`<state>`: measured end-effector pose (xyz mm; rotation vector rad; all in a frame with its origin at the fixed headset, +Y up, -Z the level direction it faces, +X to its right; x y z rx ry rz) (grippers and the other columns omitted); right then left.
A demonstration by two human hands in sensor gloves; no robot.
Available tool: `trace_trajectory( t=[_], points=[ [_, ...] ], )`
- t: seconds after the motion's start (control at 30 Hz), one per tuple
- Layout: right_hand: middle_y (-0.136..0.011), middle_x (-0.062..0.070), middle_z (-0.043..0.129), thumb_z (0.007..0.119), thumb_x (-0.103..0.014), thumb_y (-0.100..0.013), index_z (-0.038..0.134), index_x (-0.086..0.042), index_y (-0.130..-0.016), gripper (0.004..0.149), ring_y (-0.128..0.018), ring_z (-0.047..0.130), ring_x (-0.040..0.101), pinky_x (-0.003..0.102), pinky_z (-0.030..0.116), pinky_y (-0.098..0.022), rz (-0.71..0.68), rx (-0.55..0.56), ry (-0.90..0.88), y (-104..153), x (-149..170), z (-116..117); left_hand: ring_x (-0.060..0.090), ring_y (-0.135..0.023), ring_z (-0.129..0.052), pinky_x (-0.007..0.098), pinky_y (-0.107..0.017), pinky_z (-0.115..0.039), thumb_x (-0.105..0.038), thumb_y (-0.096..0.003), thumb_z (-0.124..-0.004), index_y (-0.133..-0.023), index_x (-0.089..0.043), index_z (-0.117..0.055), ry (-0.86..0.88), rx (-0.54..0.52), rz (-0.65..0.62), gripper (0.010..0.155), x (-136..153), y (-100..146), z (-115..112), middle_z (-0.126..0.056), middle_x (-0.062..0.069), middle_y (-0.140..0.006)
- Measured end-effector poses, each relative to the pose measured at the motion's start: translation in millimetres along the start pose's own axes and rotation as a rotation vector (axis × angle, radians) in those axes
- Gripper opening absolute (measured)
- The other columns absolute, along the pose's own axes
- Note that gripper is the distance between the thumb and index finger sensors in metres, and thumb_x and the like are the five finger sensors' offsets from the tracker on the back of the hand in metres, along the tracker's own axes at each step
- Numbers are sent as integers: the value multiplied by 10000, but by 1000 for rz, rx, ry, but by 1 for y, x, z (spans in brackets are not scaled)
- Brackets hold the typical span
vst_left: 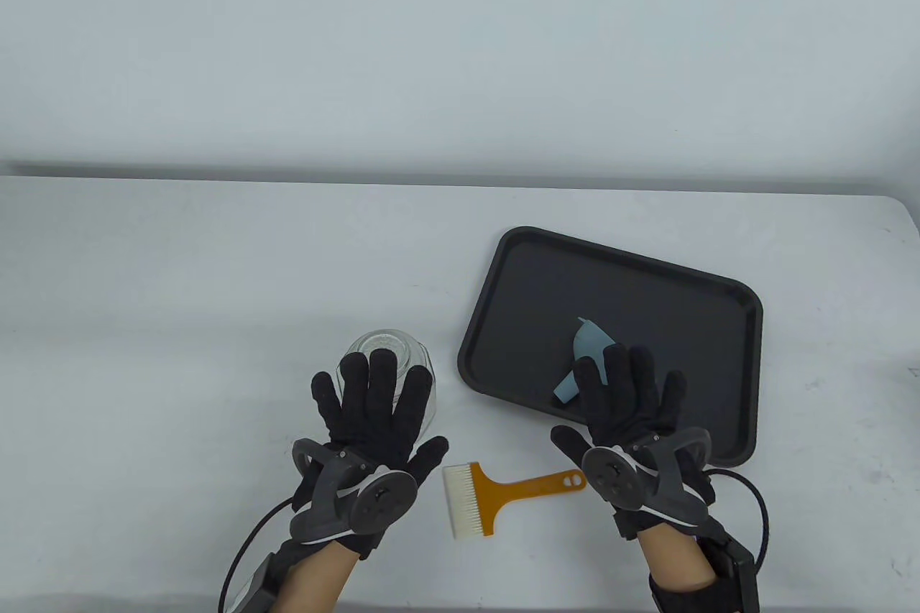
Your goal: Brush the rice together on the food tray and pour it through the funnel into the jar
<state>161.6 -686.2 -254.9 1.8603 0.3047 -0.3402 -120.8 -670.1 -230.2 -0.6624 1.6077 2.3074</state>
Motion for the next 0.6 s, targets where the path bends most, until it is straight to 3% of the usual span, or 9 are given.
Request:
trace_trajectory(
  t=[0.6],
  points=[
    [-1095,356,275,605,-564,-518,305,-51,-1081,819,-970,315,678,836,214,-522,10,-16,3,0,1,0,808,-951,-229,867,-516,-20,-495,-551,-653,-1166,-24,-306,7,1,3,848,0,0,0,-240,453,-1131]
  ],
)
Point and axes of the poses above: the tracker on the back of each hand, its own x axis roughly to the little-finger side, its own y axis roughly from the fingertips to the wrist, z = x × y, the point moved 1 cm from there along -y, roughly from the wrist to the fingertips
